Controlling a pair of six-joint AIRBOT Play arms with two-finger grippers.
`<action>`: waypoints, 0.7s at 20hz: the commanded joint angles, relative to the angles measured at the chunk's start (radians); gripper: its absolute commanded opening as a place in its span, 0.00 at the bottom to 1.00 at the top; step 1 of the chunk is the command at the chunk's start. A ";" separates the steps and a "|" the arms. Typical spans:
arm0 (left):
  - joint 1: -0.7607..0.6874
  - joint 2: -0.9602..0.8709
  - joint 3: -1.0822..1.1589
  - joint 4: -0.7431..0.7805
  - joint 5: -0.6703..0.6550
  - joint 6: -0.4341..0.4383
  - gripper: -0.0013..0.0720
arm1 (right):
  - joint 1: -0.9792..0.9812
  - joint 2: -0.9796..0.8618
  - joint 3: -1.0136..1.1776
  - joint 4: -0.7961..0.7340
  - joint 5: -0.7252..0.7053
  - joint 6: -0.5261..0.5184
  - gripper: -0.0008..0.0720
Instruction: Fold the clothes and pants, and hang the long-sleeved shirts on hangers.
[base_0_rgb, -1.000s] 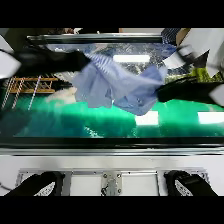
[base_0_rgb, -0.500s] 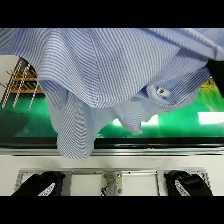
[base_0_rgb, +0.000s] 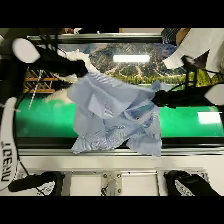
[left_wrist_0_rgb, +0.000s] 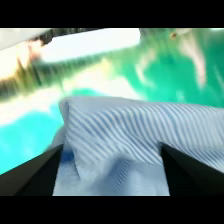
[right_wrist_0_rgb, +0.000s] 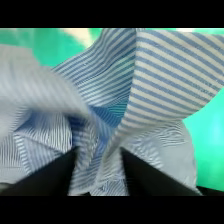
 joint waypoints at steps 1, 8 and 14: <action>0.041 -0.125 -0.108 -0.031 0.000 -0.002 0.93 | -0.001 -0.171 -0.035 0.010 -0.120 -0.077 0.99; -0.055 -0.030 -0.107 -0.150 0.094 0.049 0.93 | -0.001 -0.069 -0.002 -0.254 -0.100 -0.082 0.99; -0.403 -0.241 -0.050 -0.002 0.195 0.082 0.93 | -0.063 0.045 -0.003 -0.407 -0.047 0.013 0.98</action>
